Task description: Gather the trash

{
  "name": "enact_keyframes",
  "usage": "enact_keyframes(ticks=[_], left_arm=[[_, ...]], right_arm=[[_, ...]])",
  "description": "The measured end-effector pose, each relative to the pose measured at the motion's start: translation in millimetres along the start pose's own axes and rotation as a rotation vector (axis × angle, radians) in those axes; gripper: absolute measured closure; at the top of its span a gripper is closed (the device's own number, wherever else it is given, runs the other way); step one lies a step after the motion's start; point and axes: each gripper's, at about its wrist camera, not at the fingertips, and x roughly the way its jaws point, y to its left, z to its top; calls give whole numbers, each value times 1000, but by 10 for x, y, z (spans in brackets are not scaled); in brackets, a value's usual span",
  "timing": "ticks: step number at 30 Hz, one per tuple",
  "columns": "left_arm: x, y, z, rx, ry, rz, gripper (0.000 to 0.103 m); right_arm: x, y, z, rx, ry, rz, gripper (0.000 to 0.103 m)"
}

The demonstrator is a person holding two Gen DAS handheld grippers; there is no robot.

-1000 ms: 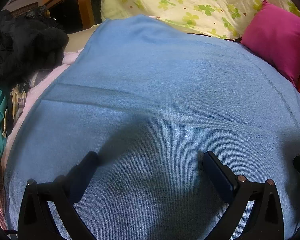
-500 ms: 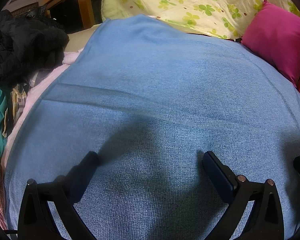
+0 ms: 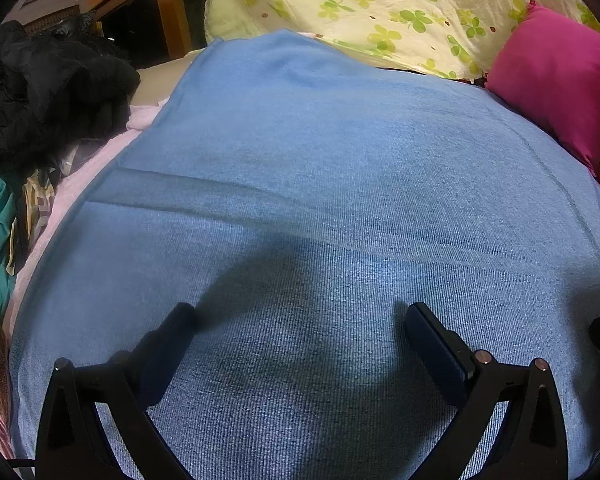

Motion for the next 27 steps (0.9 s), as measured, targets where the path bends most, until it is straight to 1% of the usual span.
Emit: enact_keyframes(ticks=[27], left_arm=[[-5,-11,-22,-12,-9,-6,0]], right_arm=[[1,2,1,-1,1,0,0]])
